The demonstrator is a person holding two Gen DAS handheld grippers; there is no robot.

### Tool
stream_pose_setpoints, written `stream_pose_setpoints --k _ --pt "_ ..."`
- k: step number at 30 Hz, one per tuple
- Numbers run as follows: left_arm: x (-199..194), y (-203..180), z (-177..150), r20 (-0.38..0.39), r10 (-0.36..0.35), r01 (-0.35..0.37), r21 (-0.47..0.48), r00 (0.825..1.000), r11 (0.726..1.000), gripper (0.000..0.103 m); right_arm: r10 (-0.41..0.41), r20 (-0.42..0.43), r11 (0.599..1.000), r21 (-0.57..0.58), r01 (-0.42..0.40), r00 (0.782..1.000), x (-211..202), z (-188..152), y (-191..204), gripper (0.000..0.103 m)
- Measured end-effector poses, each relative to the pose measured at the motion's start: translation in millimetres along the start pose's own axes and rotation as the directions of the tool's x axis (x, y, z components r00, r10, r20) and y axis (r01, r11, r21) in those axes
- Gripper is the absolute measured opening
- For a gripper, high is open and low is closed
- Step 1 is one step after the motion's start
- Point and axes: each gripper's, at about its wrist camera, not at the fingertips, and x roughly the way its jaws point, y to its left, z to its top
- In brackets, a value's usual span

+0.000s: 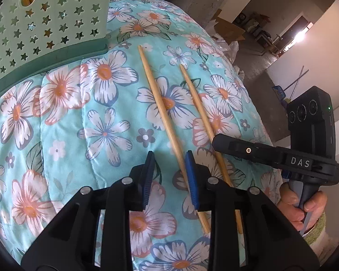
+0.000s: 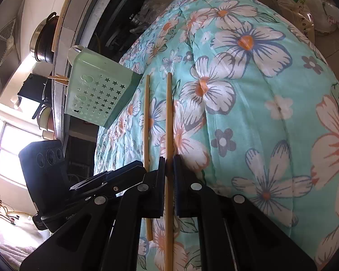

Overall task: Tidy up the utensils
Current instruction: 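Close the right tool on a chopstick while the left tool closes on the other chopstick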

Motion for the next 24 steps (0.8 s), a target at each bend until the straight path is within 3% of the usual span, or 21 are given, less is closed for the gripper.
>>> stream_pose_setpoints --k 3,14,24 --pt "1.0 -3.7 1.2 -0.007 -0.002 0.002 -0.001 1.000 1.000 0.015 0.001 0.001 1.000 0.001 -0.001 1.000 -0.3 -0.2 -0.9 0.007" --pt "3.3 -14.6 -5.4 -0.011 0.032 -0.031 0.008 0.999 0.999 0.008 -0.014 0.003 1.000 0.001 0.014 1.000 0.9 -0.9 2.4 0.007" --pt "-35.3 14.8 -37.3 -0.001 0.040 -0.040 -0.057 0.999 0.998 0.005 -0.022 -0.031 1.000 -0.019 0.021 0.999 3.1 -4.3 12.5 0.007"
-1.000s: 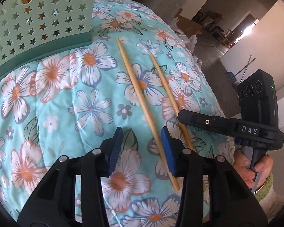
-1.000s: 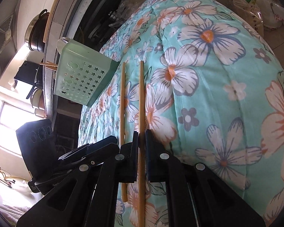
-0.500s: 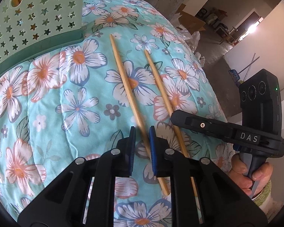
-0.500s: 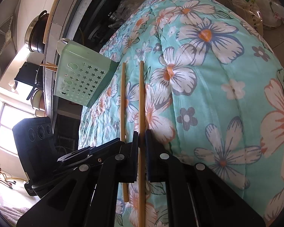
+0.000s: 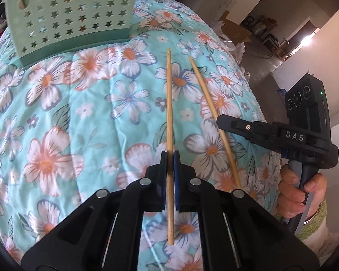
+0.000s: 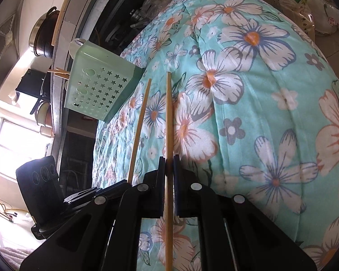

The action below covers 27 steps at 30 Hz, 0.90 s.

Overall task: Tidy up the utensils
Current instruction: 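Close the right tool on a chopstick while the left tool closes on the other chopstick, then lift a chopstick with the left tool toward the green holder while the right tool lifts its chopstick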

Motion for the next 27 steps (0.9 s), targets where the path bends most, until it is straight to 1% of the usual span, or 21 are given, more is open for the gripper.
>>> stream_pose_setpoints --k 6,9,11,13,15,17,19,20,22,27 --pt "-31.2 46.1 -22.1 0.031 0.038 -0.033 -0.133 0.999 0.991 0.005 -0.010 -0.059 0.998 -0.063 0.006 0.998 13.3 -6.9 19.4 0.007" --pt "-44.2 67.6 -28.4 0.056 0.046 -0.034 -0.204 0.997 0.978 0.005 -0.018 -0.083 0.995 -0.103 0.009 0.996 24.9 -12.0 33.8 0.007" --pt "-51.1 80.2 -34.6 0.071 0.052 -0.033 -0.247 0.996 0.969 0.005 -0.037 -0.089 0.991 -0.133 0.025 0.995 31.8 -14.4 42.4 0.007" --pt "-52.3 90.9 -39.7 0.071 0.061 -0.039 -0.276 0.996 0.960 0.005 -0.057 -0.099 0.987 -0.157 0.041 0.993 38.5 -15.4 48.3 0.007" --pt "-48.4 98.2 -41.0 0.052 0.059 -0.041 -0.293 0.997 0.955 0.005 -0.077 -0.109 0.984 -0.171 0.057 0.991 43.1 -14.7 52.6 0.007" --pt "-47.4 102.1 -41.4 0.039 0.045 -0.032 -0.298 0.998 0.954 0.008 -0.104 -0.112 0.978 -0.191 0.081 0.988 45.2 -13.4 58.1 0.008" --pt "-48.9 103.8 -38.7 0.048 0.046 -0.030 -0.294 0.998 0.955 0.014 -0.134 -0.109 0.969 -0.221 0.107 0.985 45.3 -11.2 65.6 0.010" --pt "-51.4 104.7 -37.3 0.057 0.052 -0.033 -0.287 0.997 0.957 0.018 -0.142 -0.103 0.966 -0.230 0.115 0.984 45.2 -9.3 69.1 0.015" --pt "-56.8 105.9 -33.3 0.069 0.064 -0.043 -0.269 0.996 0.962 0.021 -0.153 -0.093 0.963 -0.239 0.127 0.984 45.1 -2.8 73.8 0.019" --pt "-60.8 103.7 -8.5 0.071 0.082 -0.067 -0.192 0.994 0.979 0.026 -0.179 -0.073 0.947 -0.283 0.152 0.981 50.3 14.0 87.5 0.019"
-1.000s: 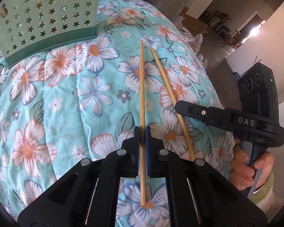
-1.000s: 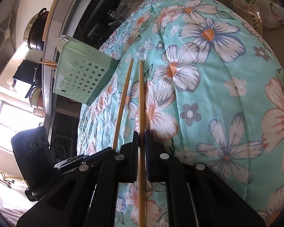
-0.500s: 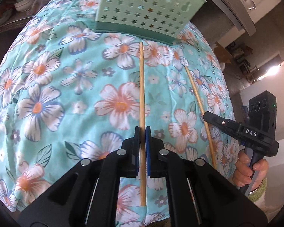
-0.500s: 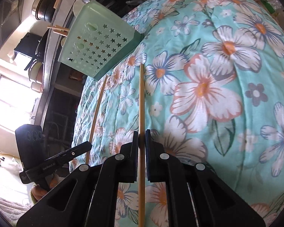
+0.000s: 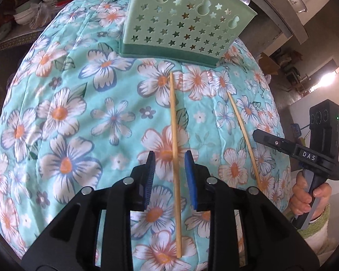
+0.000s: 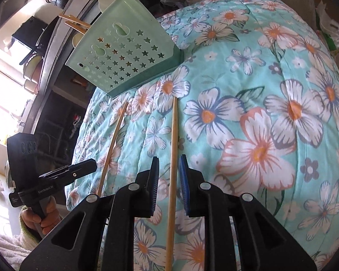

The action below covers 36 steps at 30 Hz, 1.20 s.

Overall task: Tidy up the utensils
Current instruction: 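Lift a chopstick with the left tool toward the green holder while the right tool lifts its chopstick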

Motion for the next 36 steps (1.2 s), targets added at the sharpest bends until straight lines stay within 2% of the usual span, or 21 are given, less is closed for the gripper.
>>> stream_pose_setpoints --k 11,16,22,27,32,36 --pt "29.5 -11.2 54.6 -0.030 0.053 -0.050 0.089 0.998 0.995 0.028 -0.131 -0.011 0.985 -0.111 0.129 0.991 32.8 29.9 16.3 0.019" --pt "47.4 -15.9 61.1 -0.053 0.096 -0.089 0.114 0.994 0.989 0.026 -0.151 -0.020 0.981 -0.127 0.147 0.988 40.9 33.3 16.5 0.019" --pt "59.4 -22.5 59.6 -0.039 0.156 -0.150 0.131 0.987 0.980 0.017 -0.179 -0.018 0.974 -0.146 0.175 0.984 48.1 32.9 18.7 0.013" --pt "59.6 -22.8 59.9 -0.019 0.172 -0.168 0.111 0.985 0.979 0.007 -0.170 -0.014 0.978 -0.128 0.167 0.985 46.7 34.2 14.2 0.008" --pt "55.2 -18.2 59.0 0.000 0.155 -0.155 0.083 0.988 0.984 0.005 -0.131 -0.001 0.988 -0.085 0.130 0.991 37.0 37.1 8.5 0.007" --pt "35.6 -10.6 58.3 0.029 0.132 -0.134 0.068 0.991 0.989 0.005 -0.100 0.021 0.993 -0.068 0.101 0.995 24.1 39.6 10.5 0.007"
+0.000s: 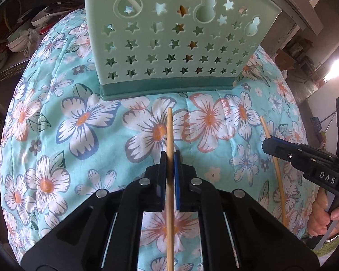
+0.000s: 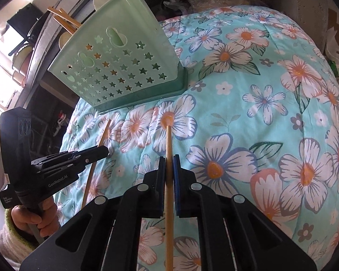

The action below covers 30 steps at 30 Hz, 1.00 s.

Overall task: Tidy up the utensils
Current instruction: 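Lift a chopstick with the left tool toward the green holder while the right tool lifts its chopstick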

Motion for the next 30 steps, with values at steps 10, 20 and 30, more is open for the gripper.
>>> stream_pose_setpoints --k 10,20,30 --pt "-65.9 6.4 3.0 0.115 -0.069 0.070 -0.006 0.991 0.998 0.005 0.066 0.114 0.998 -0.018 -0.065 0.991 -49.7 9.5 16.1 0.007" --pt "-124.0 0.3 -3.1 0.207 -0.113 0.105 0.047 0.972 0.993 0.005 0.093 0.201 0.994 -0.074 -0.080 0.975 -90.4 10.3 38.1 0.007" --pt "-142.4 -10.3 -8.5 0.268 -0.119 0.103 0.074 0.956 0.992 0.005 0.115 0.260 0.990 -0.105 -0.090 0.959 -117.2 4.3 51.7 0.007"
